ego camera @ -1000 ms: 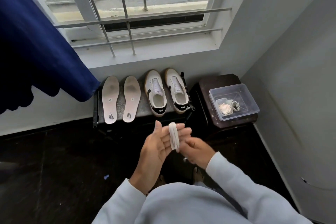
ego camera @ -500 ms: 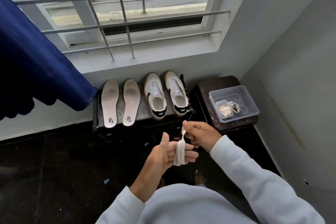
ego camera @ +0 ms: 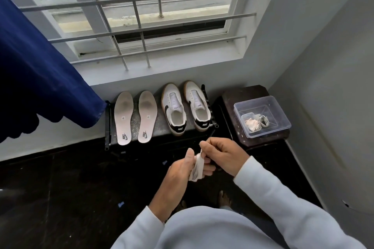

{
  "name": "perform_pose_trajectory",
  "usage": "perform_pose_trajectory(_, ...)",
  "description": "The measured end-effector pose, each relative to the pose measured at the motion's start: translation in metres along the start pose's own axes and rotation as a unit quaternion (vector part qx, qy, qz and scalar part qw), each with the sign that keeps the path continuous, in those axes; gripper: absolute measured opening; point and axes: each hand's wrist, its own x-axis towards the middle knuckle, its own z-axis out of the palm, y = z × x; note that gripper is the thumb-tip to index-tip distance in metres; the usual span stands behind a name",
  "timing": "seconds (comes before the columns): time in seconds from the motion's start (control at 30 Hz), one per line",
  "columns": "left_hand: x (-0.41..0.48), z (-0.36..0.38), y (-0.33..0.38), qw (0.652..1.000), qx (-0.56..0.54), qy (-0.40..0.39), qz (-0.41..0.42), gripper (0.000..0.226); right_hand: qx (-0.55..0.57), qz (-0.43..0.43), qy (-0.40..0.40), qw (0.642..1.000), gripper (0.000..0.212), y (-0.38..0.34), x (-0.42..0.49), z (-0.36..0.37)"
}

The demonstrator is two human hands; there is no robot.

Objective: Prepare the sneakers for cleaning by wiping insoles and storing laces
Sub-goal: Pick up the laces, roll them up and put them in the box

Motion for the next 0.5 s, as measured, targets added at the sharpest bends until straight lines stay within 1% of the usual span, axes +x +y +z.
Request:
perform_pose_trajectory(0.03,0.0,0.002,0.002,1.0,-0.021,-0.013,-0.013,0.067,-0.018,0.009,0.003,1.0,0.032,0.006,0.005,-0.002)
perform_pose_trajectory(0.1,0.0,0.003,0.004,0.997,-0.063,-0.021,-0.028,0.07,-0.017,0.03,0.002,0.999,0.031,0.021,0.009,0.002)
perform_pose_trajectory(0.17,-0.001,0.002,0.006,0.994,-0.101,-0.024,-0.018,0.067,0.004,0.037,0.009,0.999,0.03,0.033,0.004,0.013)
perform_pose_trajectory(0.27,-0.006,0.005,0.005,0.991,-0.13,0.0,0.025,0.049,0.073,0.041,0.009,0.996,0.024,0.04,-0.012,0.029)
perform_pose_trajectory(0.33,-0.007,0.007,0.003,0.987,-0.151,0.03,0.035,0.036,0.092,0.036,0.026,0.995,0.021,0.039,-0.023,0.034)
perform_pose_trajectory(0.4,-0.004,0.011,0.001,0.985,-0.161,0.048,0.032,0.03,0.11,0.038,0.037,0.993,0.023,0.039,-0.031,0.036)
perform_pose_trajectory(0.5,0.005,0.023,0.005,0.984,-0.168,0.047,0.022,0.025,0.155,0.064,0.047,0.985,0.025,0.038,-0.039,0.032)
